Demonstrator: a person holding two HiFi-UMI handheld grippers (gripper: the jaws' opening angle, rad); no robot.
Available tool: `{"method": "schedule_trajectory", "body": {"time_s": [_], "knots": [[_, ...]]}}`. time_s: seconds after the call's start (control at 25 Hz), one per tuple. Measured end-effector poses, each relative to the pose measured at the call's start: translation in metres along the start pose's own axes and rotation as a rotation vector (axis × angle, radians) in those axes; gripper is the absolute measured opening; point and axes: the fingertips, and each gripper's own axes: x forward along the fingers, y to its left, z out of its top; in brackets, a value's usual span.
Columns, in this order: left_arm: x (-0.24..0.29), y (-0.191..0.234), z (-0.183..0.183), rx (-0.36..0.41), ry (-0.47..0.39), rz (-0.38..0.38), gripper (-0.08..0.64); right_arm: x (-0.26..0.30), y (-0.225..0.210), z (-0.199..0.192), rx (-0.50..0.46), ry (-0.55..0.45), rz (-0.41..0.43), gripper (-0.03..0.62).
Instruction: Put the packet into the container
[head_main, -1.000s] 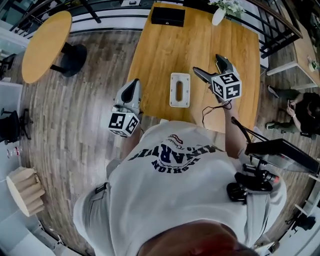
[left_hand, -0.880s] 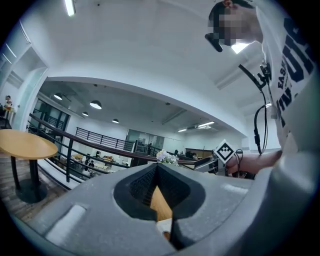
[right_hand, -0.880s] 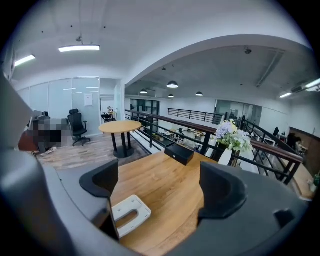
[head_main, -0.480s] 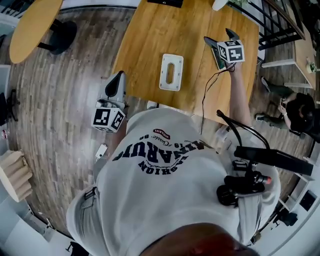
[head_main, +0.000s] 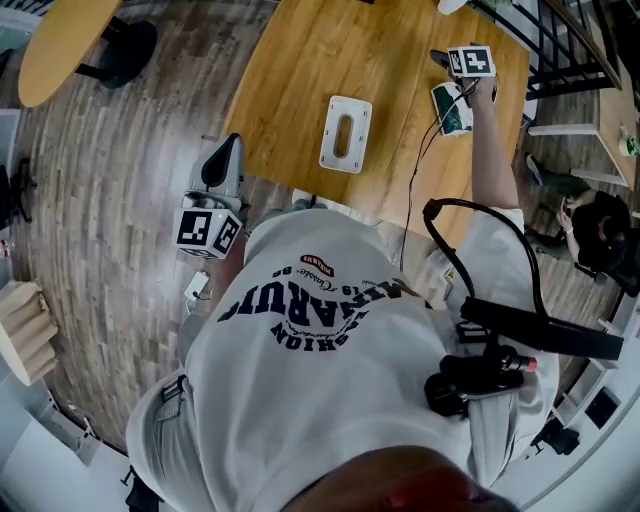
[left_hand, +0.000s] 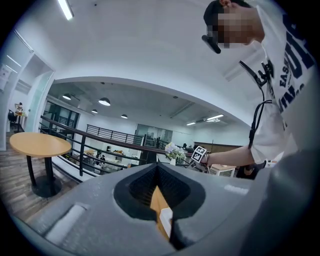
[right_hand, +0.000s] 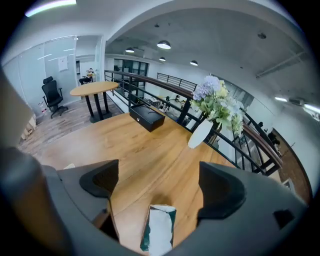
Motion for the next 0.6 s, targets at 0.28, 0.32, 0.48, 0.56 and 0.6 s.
{"method": "schedule_trajectory", "body": {"time_s": [0.28, 0.32, 0.48, 0.56, 0.6], "knots": [[0.008, 0.001, 0.001, 0.002, 0.006, -0.014, -0.003, 0.025, -0.015, -0.022, 0.039, 0.126, -0.017, 0.508], [0.009, 0.004, 0.001, 0.0, 0.007, -0.01, -0.003, 0.026, -0.015, -0.024, 0.041, 0.143, -0.017, 0.508], [0.012, 0.009, 0.001, -0.004, 0.013, -0.001, -0.003, 0.035, -0.02, -0.052, 0.044, 0.254, -0.012, 0.508], [0.014, 0.008, -0.001, -0.007, 0.021, -0.004, -0.003, 0.041, -0.023, -0.072, 0.049, 0.305, -0.007, 0.509], [0.015, 0.008, -0.002, -0.008, 0.026, -0.005, -0.003, 0.045, -0.024, -0.082, 0.053, 0.326, 0.002, 0.508]]}}
